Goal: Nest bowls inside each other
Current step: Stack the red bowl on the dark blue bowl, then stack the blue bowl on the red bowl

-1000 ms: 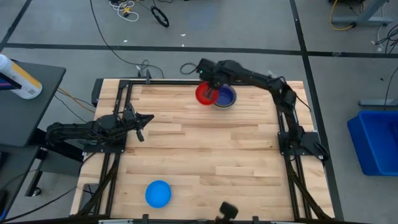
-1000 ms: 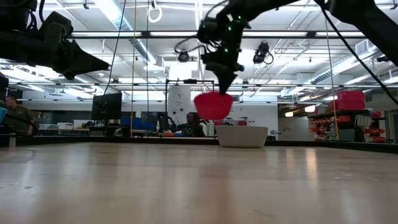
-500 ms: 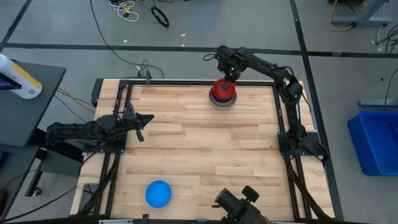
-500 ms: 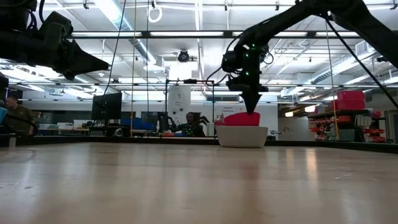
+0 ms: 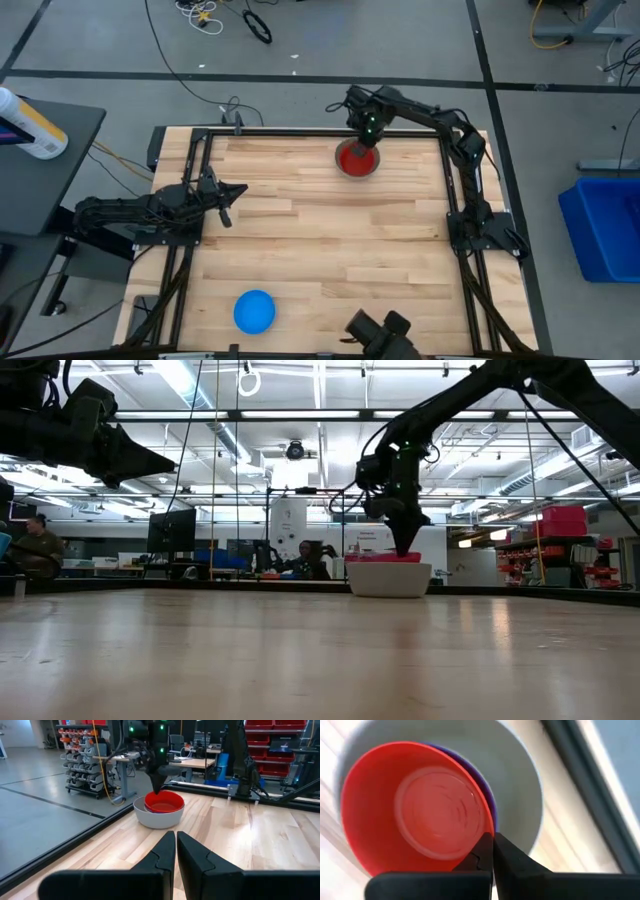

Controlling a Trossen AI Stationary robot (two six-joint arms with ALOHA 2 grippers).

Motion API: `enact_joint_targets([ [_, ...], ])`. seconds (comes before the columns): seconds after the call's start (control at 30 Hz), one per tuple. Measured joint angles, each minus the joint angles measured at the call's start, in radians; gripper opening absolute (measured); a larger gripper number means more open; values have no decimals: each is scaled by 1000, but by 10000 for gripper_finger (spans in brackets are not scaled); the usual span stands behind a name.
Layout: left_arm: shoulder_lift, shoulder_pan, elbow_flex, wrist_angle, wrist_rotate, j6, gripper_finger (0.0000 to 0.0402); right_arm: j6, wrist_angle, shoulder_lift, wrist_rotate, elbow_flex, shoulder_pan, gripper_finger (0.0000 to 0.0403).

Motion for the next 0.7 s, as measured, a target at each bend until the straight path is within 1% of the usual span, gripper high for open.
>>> enact_joint_targets([
  [0.17, 0, 0, 0, 0, 0, -10, 22, 12, 2, 0, 0, -52, 1, 1],
  [0.3, 0, 0, 0, 0, 0, -10, 22, 16, 28, 0, 4, -54, 10, 17],
  [0.47, 0, 0, 0, -2, 0, -10, 22, 46, 93, 1, 12, -46, 13, 70],
  [0.7, 0, 0, 0, -9, 0, -8, 22, 70, 109, -22, 104, -46, 11, 157],
])
